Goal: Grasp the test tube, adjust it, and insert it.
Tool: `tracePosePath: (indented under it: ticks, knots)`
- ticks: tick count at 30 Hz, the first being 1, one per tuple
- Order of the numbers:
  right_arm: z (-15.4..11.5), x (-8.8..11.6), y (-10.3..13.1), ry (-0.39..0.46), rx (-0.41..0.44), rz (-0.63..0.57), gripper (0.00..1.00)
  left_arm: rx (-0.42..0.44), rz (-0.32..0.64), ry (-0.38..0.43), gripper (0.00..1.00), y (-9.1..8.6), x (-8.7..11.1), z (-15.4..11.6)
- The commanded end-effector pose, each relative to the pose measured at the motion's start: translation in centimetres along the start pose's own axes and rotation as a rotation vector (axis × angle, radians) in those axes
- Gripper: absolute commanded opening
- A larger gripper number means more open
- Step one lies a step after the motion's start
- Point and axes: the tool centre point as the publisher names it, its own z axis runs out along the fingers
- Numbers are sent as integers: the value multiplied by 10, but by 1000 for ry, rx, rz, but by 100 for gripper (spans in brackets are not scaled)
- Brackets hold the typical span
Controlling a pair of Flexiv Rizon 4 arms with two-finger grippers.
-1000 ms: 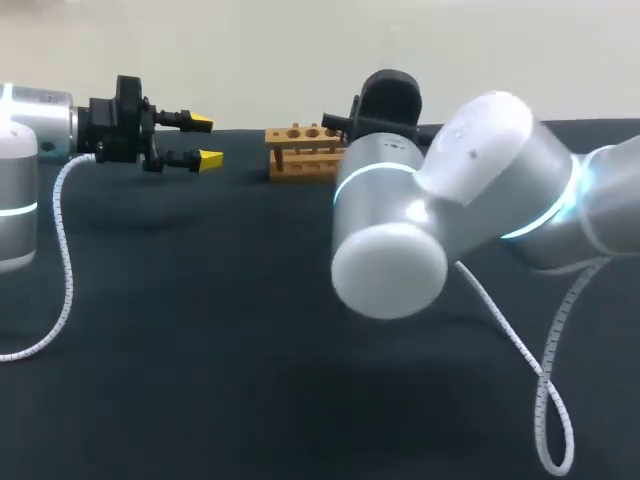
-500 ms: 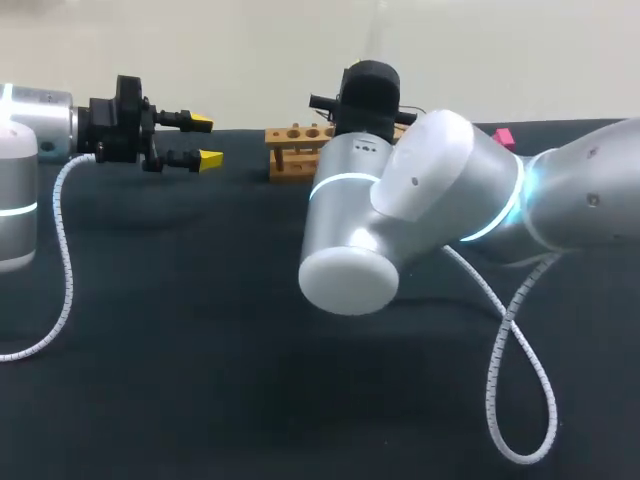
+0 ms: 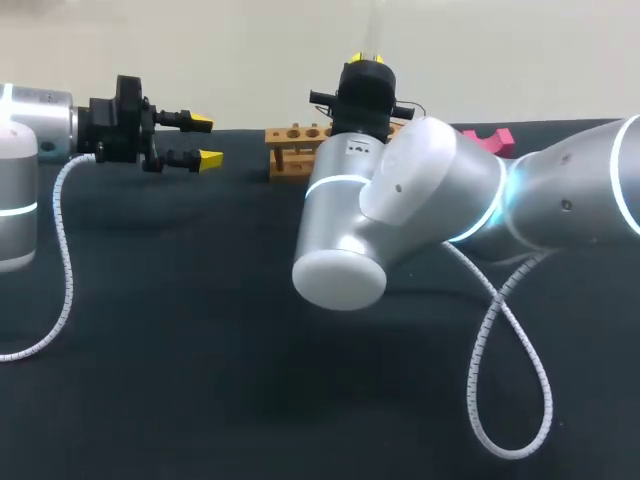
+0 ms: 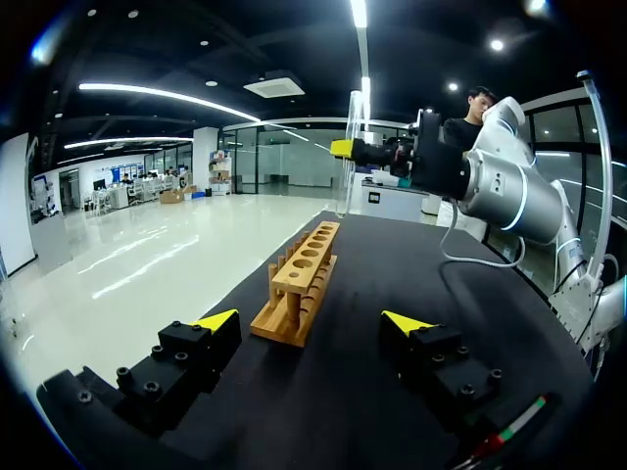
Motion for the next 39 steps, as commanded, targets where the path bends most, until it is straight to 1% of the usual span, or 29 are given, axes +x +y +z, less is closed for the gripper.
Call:
tracePosePath:
  ticks: [1, 11, 12, 13, 14, 15, 29, 31, 32, 33, 34, 35, 39]
  knots:
    - [9, 7, 2, -10, -4, -3, 0, -4, 4, -5, 100, -2, 1, -1]
    - [18, 14, -4, -13, 0, -7, 0, -4, 4, -5, 100, -2, 1, -1]
    - [19, 14, -5, -16, 3, -11, 0, -4, 4, -5, 92, -2, 1, -1]
    - [19, 15, -6, -18, 6, -15, 0, -4, 4, -5, 31, -2, 1, -1]
    - [20, 15, -7, -18, 6, -16, 0, -4, 4, -5, 11, -2, 1, -1]
    - [21, 16, -8, -20, 9, -21, 0, -4, 4, -5, 0, -2, 1, -1]
    - [26, 24, -19, -10, 24, -32, 0, -4, 4, -5, 0, -2, 1, -1]
    - [26, 27, -19, -3, 25, -32, 0, -4, 4, -5, 14, -2, 1, -1]
    - [26, 28, -20, -1, 25, -32, 0, -4, 4, -5, 14, -2, 1, -1]
    - [26, 29, -20, 2, 26, -32, 0, -4, 4, -5, 26, -2, 1, -1]
    - [26, 30, -20, 4, 26, -31, 0, -4, 4, -5, 55, -2, 1, -1]
    - [26, 30, -20, 6, 26, -31, 0, -4, 4, -5, 100, -2, 1, -1]
    - [27, 33, -21, 12, 25, -32, 0, -4, 4, -5, 100, -2, 1, -1]
